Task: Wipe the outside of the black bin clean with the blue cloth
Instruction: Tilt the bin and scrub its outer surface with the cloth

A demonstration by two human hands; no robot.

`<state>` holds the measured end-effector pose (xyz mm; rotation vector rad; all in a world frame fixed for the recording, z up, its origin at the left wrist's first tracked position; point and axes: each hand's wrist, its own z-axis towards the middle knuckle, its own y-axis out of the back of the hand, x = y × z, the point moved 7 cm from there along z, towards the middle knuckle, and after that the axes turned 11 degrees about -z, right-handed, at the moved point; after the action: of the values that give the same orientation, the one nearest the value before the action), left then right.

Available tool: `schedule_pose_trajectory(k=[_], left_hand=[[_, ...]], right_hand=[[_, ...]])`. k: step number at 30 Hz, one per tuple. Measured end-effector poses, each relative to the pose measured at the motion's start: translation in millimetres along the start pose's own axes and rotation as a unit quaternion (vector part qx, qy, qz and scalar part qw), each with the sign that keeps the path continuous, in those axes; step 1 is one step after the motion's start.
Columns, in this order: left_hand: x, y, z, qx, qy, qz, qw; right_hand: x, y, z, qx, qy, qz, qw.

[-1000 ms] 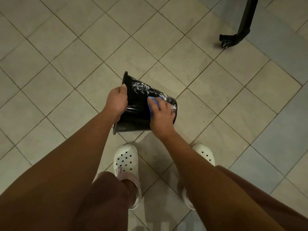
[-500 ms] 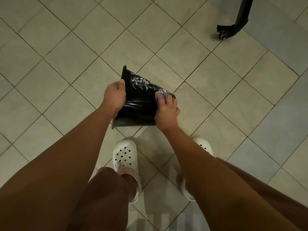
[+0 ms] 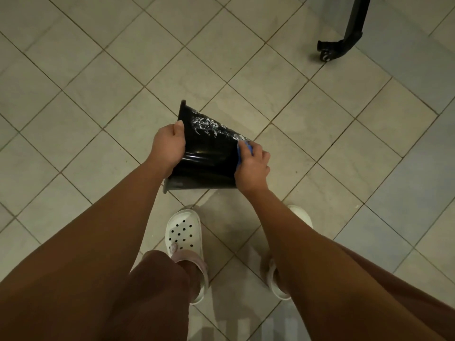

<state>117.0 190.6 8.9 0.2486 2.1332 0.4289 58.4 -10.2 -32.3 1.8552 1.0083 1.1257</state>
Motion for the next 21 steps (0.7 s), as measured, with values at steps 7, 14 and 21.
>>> schedule_pose_trajectory(k=[7,14,21], left_hand=[[6.4,3.5,1.0,0.014,0.014,0.017,1.000],[-1.3,0.8,1.4,0.011,0.008,0.002,1.000],[5.6,7.9,0.4,0.010,0.028,-0.001,1.000]], right_hand=[[12.5,-10.5,-23.5,-0.035,0.051,-0.028,0.998],[-24.8,-7.4,-3.8,0.025,-0.050,-0.026,0.998],[5.1,-9.2,-11.6,-0.019,0.032,-0.079,0.996]])
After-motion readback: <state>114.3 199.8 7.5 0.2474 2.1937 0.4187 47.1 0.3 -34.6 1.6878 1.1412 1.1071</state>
